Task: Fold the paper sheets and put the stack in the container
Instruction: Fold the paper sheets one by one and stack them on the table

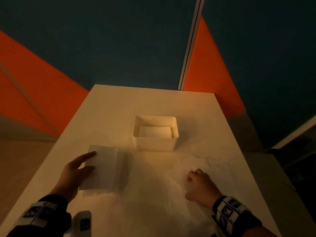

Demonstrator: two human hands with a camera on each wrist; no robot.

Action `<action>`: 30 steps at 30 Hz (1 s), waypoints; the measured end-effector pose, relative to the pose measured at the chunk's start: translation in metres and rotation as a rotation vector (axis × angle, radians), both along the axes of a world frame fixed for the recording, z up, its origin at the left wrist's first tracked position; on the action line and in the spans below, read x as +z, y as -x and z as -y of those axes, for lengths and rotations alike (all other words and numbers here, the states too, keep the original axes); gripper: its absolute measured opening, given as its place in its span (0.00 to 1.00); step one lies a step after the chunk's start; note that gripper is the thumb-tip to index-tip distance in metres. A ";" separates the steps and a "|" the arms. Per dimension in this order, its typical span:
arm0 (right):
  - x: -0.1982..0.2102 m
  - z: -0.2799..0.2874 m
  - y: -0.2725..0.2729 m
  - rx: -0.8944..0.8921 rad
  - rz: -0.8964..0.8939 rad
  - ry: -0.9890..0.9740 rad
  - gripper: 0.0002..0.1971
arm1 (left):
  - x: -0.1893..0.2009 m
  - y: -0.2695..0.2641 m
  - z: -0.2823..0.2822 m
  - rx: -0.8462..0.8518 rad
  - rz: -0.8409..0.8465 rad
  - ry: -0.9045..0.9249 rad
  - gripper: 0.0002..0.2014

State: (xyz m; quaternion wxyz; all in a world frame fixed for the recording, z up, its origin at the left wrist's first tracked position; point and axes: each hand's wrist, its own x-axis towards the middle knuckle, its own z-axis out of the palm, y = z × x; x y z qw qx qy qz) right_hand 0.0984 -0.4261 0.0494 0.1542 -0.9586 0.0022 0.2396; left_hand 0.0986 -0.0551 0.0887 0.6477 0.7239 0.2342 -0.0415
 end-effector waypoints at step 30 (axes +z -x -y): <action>0.027 0.005 -0.003 -0.158 0.279 -0.208 0.16 | 0.003 -0.007 0.009 -0.814 -0.250 -1.143 0.71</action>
